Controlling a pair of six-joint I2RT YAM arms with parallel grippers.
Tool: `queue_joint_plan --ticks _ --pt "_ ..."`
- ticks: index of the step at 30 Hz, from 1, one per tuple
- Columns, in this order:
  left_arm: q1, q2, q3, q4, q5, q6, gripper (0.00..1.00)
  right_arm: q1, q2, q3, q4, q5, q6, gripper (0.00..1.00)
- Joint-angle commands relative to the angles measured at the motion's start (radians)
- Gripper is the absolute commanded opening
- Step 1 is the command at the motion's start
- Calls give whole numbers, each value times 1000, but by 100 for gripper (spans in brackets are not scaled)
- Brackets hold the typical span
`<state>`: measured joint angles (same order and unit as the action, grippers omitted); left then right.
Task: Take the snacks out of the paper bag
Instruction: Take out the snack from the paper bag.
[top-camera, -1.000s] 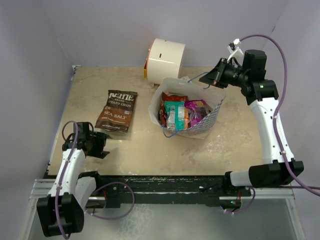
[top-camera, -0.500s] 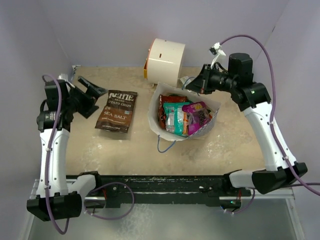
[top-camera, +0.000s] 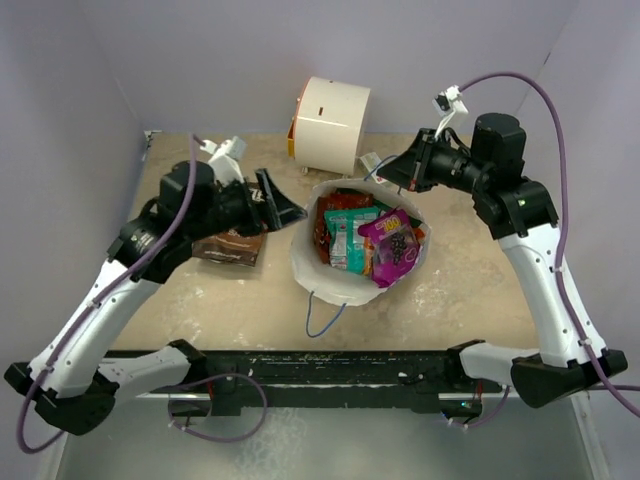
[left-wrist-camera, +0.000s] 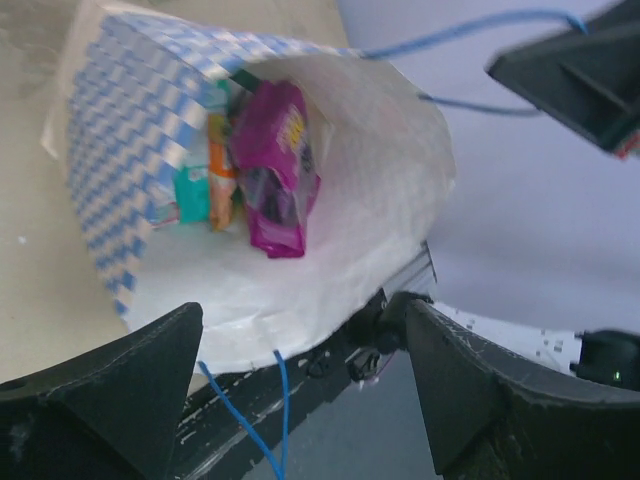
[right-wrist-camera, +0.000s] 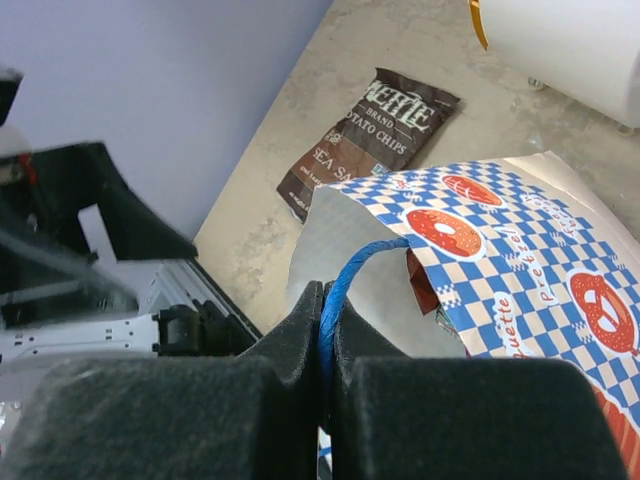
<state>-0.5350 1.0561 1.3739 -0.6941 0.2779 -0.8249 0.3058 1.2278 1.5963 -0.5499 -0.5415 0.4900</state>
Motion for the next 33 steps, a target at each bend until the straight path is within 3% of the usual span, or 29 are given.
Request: queue_joint_plan --ticks 1,6,8,14,19,23,33 --pt "-276 41 84 28 -290 37 84 3 -7 -1 61 0 37 0" --pt "-670 211 185 -64 -719 24 78 3 2 6 52 -2 40 0" --pt "-741 321 229 -179 -859 -21 76 3 -1 9 51 2 40 0" --pt "-743 523 385 -414 -1019 -145 71 2 -16 -7 61 7 47 0" --pt "-719 494 210 -186 -974 -57 61 3 -26 -16 68 2 48 0" --pt "-676 547 202 -204 -920 -72 49 3 -38 -26 65 0 39 0" --pt "-587 715 214 -262 -998 -106 30 3 -83 -104 141 -13 36 0"
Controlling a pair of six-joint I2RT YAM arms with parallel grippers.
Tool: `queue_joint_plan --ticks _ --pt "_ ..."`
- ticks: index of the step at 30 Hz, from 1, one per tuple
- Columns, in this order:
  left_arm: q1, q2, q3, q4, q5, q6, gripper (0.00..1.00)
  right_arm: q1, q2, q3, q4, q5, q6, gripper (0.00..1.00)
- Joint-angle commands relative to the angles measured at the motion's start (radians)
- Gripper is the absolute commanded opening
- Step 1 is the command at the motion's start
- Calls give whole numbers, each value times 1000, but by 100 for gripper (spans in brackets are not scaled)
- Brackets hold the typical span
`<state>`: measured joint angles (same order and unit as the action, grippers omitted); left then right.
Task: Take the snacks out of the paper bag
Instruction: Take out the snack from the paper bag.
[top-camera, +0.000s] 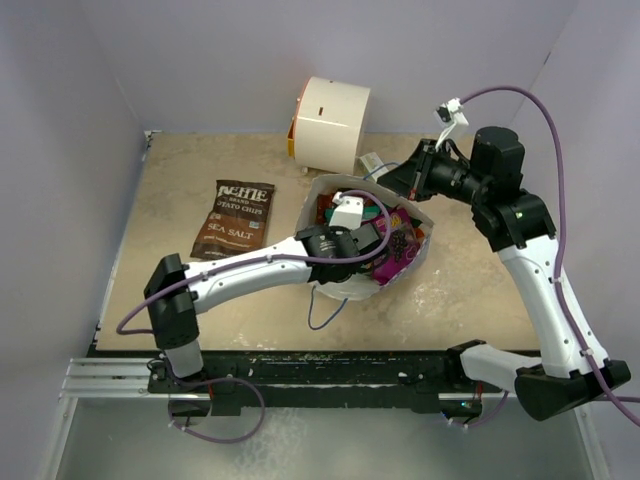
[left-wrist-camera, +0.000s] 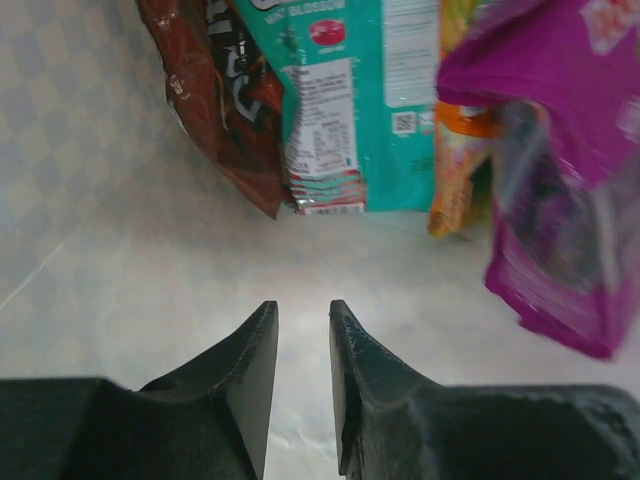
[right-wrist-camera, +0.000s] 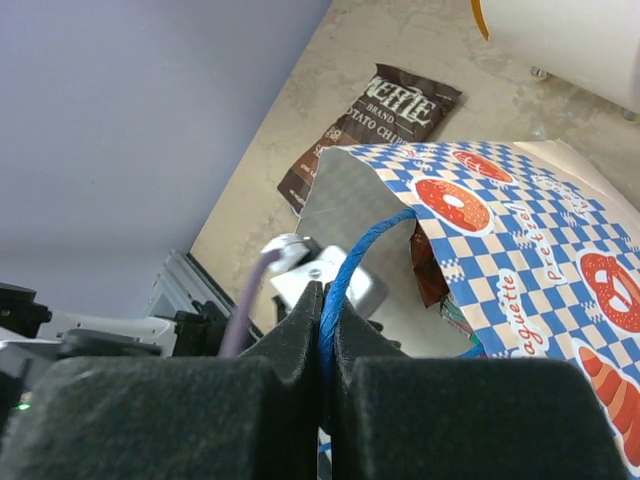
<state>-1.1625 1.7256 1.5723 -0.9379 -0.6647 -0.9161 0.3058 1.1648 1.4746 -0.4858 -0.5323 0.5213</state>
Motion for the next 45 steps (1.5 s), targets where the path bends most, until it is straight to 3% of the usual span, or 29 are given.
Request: queue_joint_plan --ticks 1,9,14,21,26,35,40,45 --pt "46 59 21 -27 -77 -8 30 3 -18 22 70 -22 -1 0" --pt "111 82 -42 44 -136 96 34 3 -29 -5 75 39 -6 0" --pt "154 43 -131 227 -110 193 34 3 -36 -19 74 57 17 0" --pt "159 104 -123 279 -148 136 38 3 -31 -2 61 55 3 0" --pt "159 112 -136 307 -140 79 49 3 -31 3 41 27 -19 0" --pt "179 184 -77 250 -129 4 55 2 -38 -4 52 -13 -38 0" --pt "207 223 -64 247 -106 3 51 3 -42 -6 50 -18 -48 0" --pt "225 214 -52 295 -100 68 29 3 -52 -14 41 -6 -64 0"
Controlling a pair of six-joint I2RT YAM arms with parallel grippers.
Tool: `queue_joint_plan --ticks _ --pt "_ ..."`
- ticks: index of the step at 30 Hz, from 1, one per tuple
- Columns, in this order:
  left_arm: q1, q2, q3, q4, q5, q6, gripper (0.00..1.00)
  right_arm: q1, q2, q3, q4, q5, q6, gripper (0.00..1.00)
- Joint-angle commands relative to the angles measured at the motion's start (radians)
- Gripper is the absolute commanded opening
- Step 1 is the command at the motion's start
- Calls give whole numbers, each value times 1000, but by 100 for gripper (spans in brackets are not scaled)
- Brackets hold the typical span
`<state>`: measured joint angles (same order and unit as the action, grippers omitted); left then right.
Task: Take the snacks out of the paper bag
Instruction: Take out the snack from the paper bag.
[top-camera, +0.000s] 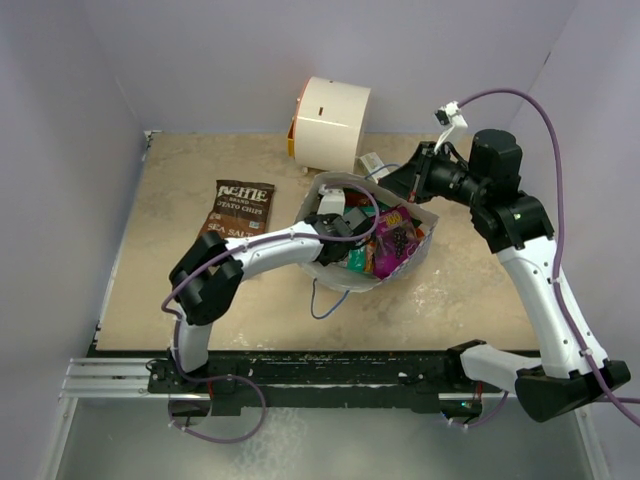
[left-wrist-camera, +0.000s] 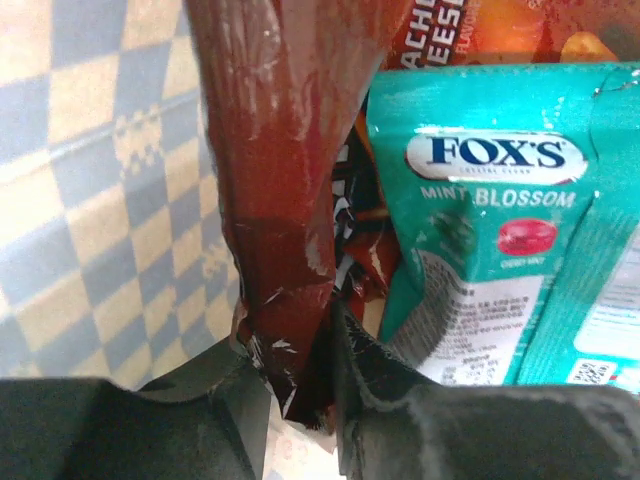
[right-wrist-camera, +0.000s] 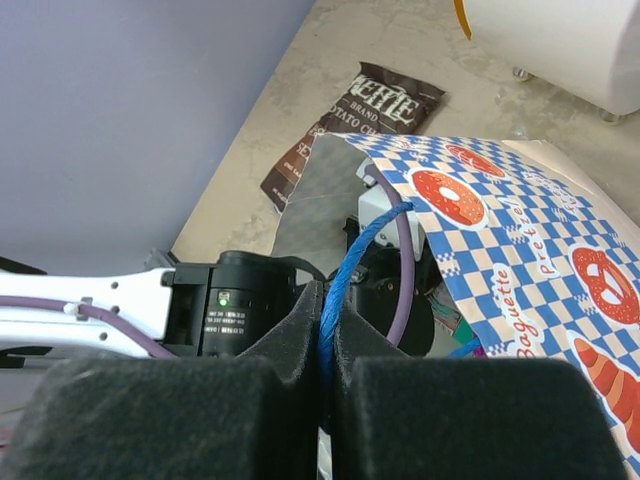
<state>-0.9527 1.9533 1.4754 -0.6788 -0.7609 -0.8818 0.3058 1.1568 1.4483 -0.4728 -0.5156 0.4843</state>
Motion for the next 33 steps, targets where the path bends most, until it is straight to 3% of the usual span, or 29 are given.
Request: queue_joint_plan --ticks 1,3,6,21,27,33 --pt "16 -17 51 44 -3 56 23 3 -45 12 24 -18 -32 0" --pt "16 -27 72 54 12 101 10 3 -45 12 17 -14 -42 0" --pt "16 -57 95 79 61 167 0 2 -43 5 18 -12 -52 0" --pt "13 -379 -17 232 572 416 0 3 -51 49 22 180 -50 0" --pt "13 -480 -21 205 669 439 0 3 -50 67 29 210 -75 0" --pt "13 -521 75 118 735 457 0 3 -43 79 37 230 -88 0"
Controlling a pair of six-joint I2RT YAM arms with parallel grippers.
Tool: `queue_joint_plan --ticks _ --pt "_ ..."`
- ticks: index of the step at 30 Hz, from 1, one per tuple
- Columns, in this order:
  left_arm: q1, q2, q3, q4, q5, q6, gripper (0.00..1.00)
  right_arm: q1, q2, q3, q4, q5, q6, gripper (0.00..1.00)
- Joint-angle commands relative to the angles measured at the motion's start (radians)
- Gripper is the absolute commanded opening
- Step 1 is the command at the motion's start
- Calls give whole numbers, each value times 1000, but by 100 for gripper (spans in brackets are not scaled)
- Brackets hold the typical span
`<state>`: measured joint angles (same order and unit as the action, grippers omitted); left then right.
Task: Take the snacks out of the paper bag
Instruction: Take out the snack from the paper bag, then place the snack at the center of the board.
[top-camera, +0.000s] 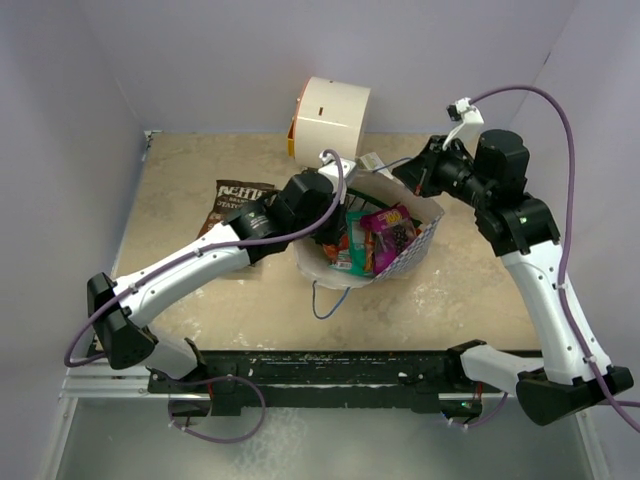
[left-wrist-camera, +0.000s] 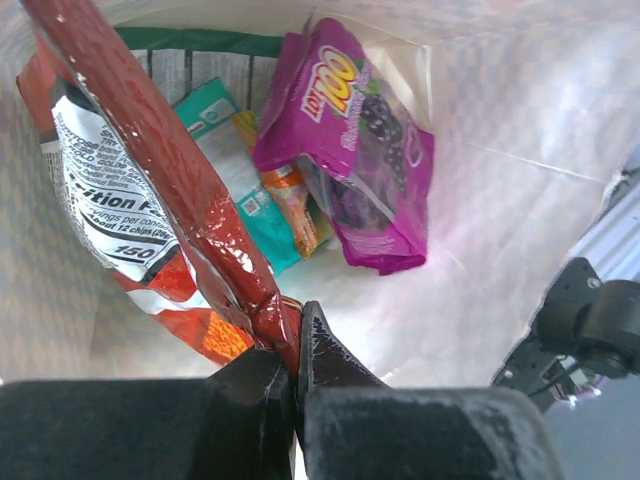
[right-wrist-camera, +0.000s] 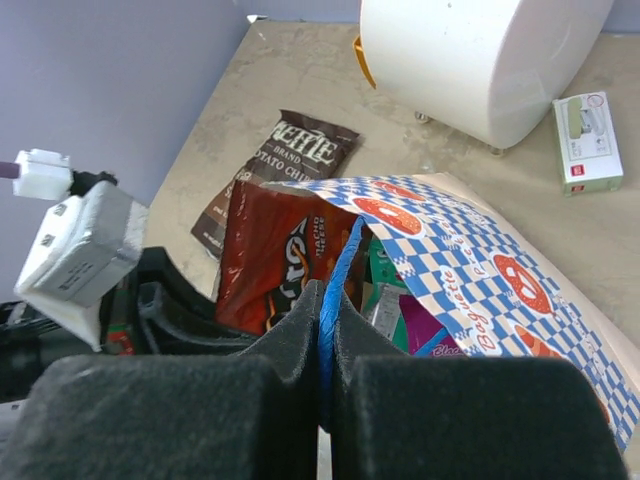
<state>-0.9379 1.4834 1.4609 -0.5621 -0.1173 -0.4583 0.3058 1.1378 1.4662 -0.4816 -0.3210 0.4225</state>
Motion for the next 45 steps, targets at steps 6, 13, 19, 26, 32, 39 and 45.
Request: queue_joint_plan --ticks 6,13,19,26,32,39,45 --pt "0 -65 237 -70 178 36 0 3 -15 86 28 62 -27 0" --pt "-1 -99 398 -133 238 92 0 3 -59 79 10 241 10 0" --pt "-1 -138 519 -175 156 89 0 3 -83 68 -11 242 4 0" --pt "-1 -129 690 -284 -319 43 0 3 -106 73 -43 234 -12 0" --pt "1 -122 741 -282 -652 53 0 3 -126 52 -45 217 -10 0" --pt "59 -113 602 -169 -774 79 0 2 -123 85 -45 207 -27 0" --pt "264 -32 523 -191 -691 -85 0 3 -110 121 -53 212 -49 0"
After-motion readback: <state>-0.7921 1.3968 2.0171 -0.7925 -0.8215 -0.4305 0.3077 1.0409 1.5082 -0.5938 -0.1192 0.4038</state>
